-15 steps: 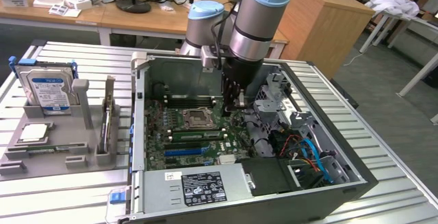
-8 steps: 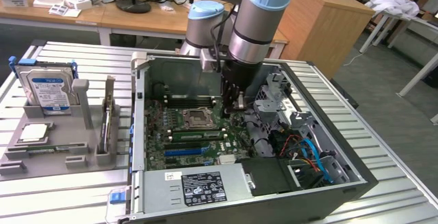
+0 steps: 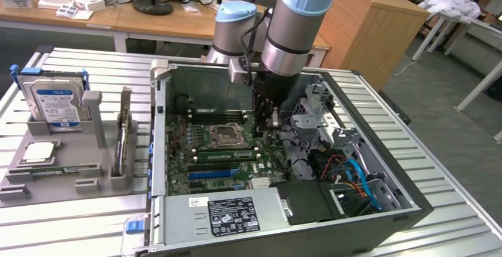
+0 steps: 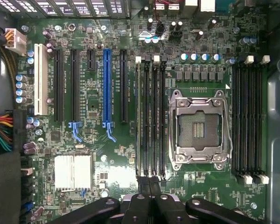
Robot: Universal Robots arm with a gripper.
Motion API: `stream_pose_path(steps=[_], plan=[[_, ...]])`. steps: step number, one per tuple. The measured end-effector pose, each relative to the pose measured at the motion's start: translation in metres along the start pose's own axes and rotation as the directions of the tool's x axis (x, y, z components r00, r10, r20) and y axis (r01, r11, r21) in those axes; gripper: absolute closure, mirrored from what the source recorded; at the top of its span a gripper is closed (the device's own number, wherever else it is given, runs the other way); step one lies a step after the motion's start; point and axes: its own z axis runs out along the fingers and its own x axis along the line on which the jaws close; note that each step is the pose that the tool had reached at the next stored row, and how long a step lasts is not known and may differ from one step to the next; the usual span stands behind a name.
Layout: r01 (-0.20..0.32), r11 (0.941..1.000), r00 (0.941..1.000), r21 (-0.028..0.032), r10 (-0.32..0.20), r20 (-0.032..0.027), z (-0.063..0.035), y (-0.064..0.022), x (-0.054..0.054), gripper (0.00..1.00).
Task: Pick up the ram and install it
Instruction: 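Press down the ram until it locks into place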
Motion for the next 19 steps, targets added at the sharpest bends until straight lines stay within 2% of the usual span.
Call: stream_pose_path(steps=[19], plan=[[0.0,1.0,1.0,0.0,0.0,-0.0001,0.0124,-0.0001,0.0,0.89]])
